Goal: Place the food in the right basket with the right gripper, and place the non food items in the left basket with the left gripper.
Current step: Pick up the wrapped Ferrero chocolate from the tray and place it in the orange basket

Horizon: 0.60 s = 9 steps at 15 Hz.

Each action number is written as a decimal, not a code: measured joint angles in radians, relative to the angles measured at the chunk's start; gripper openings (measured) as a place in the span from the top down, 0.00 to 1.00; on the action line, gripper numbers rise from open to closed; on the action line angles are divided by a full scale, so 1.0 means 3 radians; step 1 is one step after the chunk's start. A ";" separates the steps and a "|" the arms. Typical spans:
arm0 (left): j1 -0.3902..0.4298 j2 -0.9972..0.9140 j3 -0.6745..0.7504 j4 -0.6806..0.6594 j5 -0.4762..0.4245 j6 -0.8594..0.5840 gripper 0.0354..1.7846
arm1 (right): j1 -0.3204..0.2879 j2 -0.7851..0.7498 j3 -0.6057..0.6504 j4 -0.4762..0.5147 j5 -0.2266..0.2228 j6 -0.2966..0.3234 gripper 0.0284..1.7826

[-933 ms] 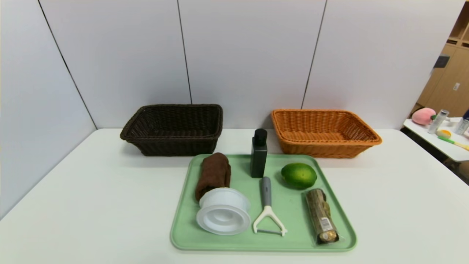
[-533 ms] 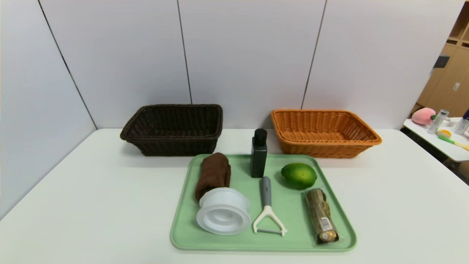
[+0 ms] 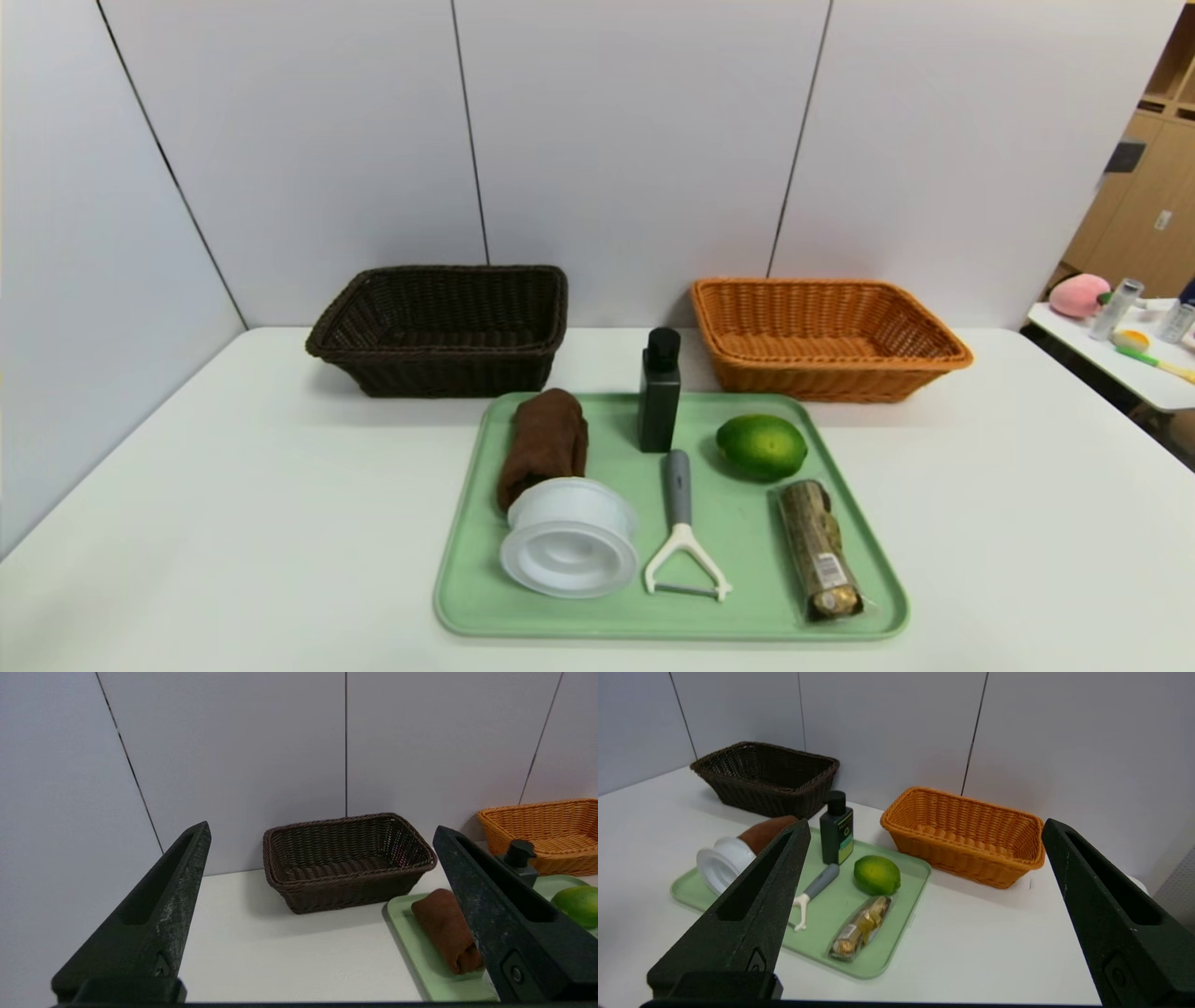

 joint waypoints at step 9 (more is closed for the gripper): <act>-0.0023 0.2163 -0.1213 -0.0239 0.0011 0.0109 0.06 | 0.0000 0.2582 -0.1766 -0.0154 -0.0069 0.0363 0.04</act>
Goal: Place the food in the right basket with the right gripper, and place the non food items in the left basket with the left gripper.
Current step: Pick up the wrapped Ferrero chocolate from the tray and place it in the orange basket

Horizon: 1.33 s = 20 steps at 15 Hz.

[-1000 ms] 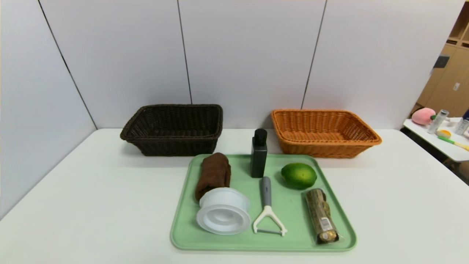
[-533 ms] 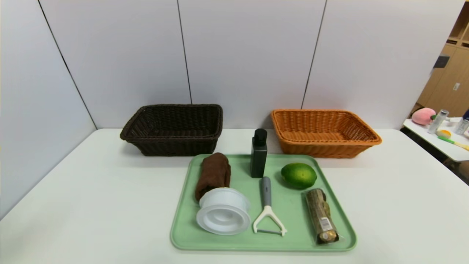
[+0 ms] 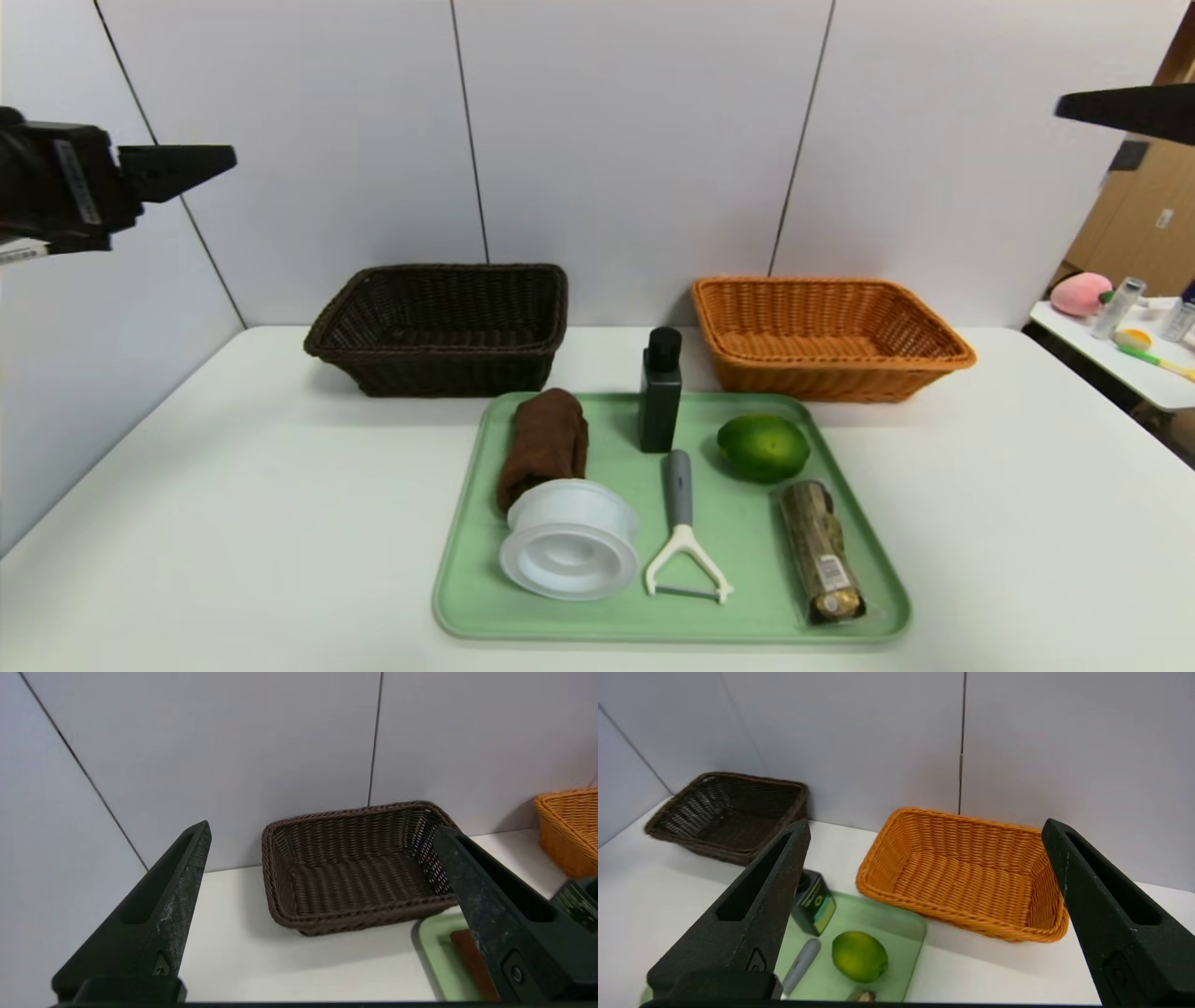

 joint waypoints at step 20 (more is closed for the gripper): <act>-0.0052 0.0736 -0.0030 -0.0152 0.0202 0.0677 0.06 | 0.1433 0.1157 -0.0618 0.2739 -0.1013 0.0459 0.04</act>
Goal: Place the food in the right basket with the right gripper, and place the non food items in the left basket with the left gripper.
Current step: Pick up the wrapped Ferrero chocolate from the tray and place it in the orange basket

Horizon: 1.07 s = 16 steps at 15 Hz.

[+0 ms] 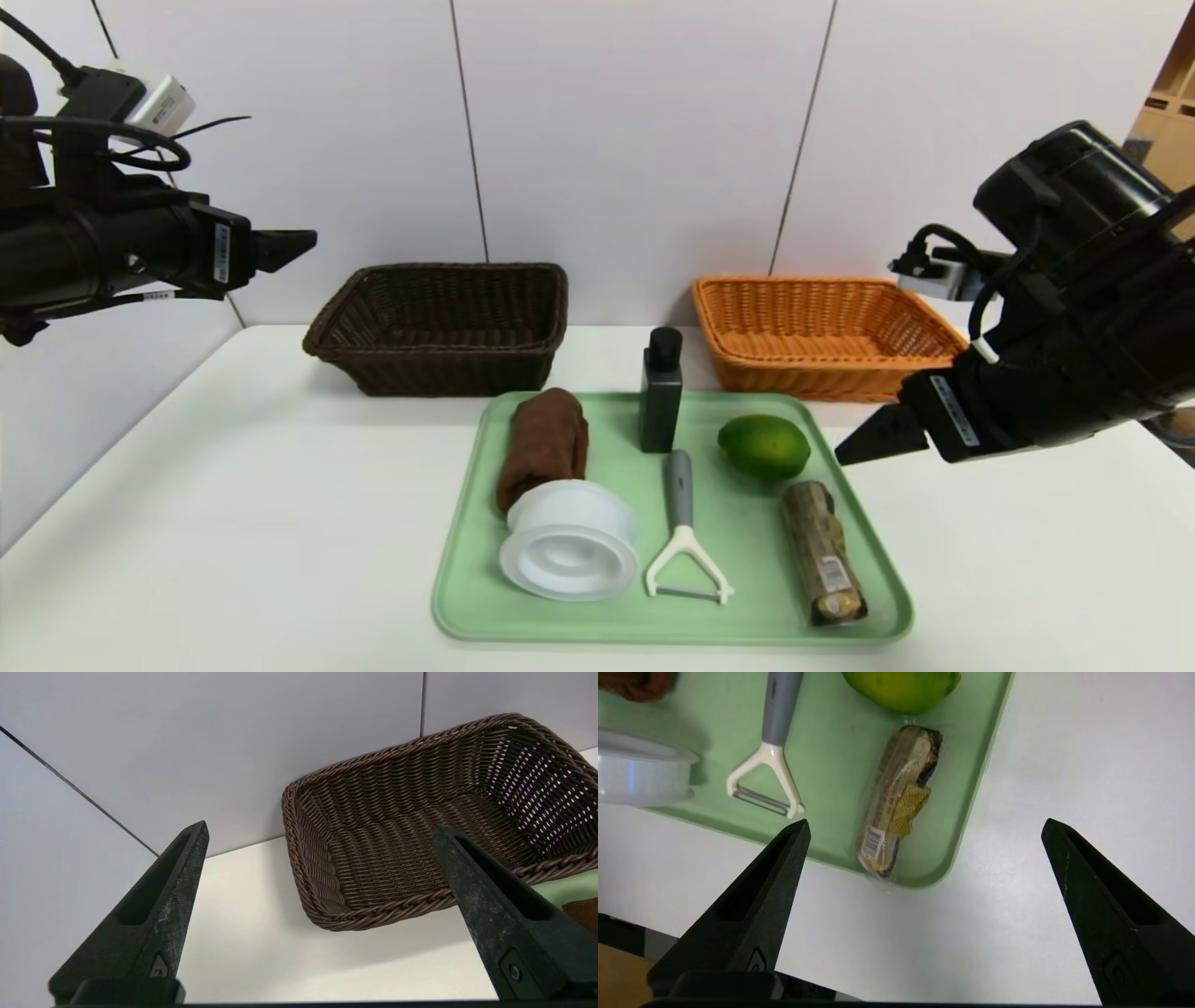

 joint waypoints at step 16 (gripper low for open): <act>-0.0090 -0.0087 0.0530 -0.0342 -0.0003 0.0138 0.06 | 0.0309 0.0080 0.1328 -0.1461 0.0033 0.0189 0.04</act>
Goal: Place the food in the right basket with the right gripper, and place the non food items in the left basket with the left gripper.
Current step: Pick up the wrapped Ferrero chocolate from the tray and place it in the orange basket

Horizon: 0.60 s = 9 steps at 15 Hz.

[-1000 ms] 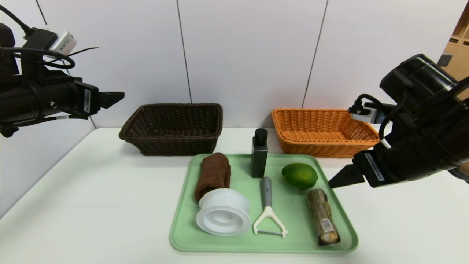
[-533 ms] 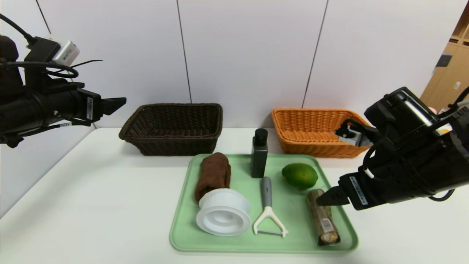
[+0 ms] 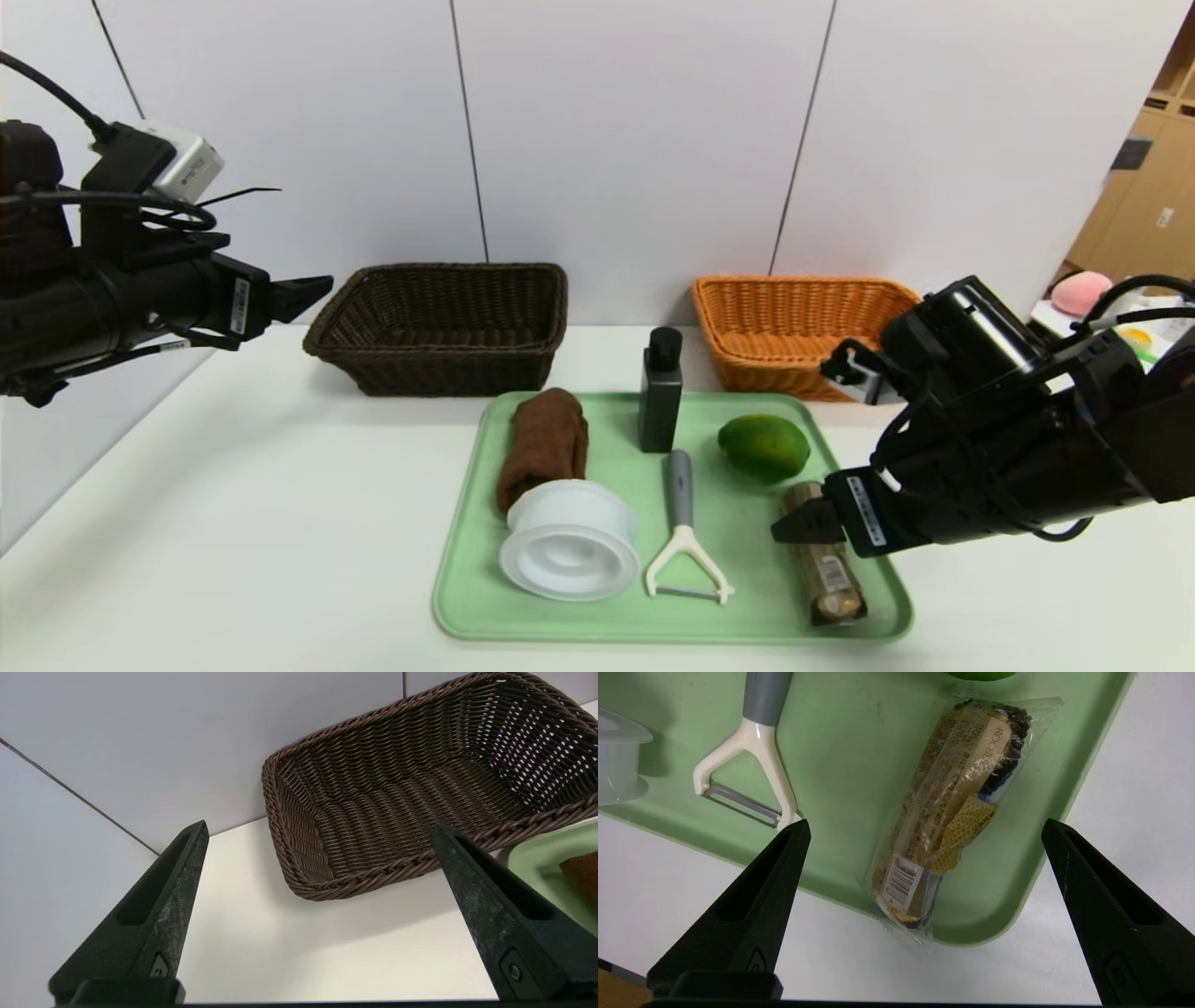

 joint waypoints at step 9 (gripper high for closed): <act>-0.0001 -0.0027 0.0053 -0.0001 0.0000 -0.0021 0.06 | 0.0004 0.0258 0.0138 -0.0328 -0.0018 0.0039 0.04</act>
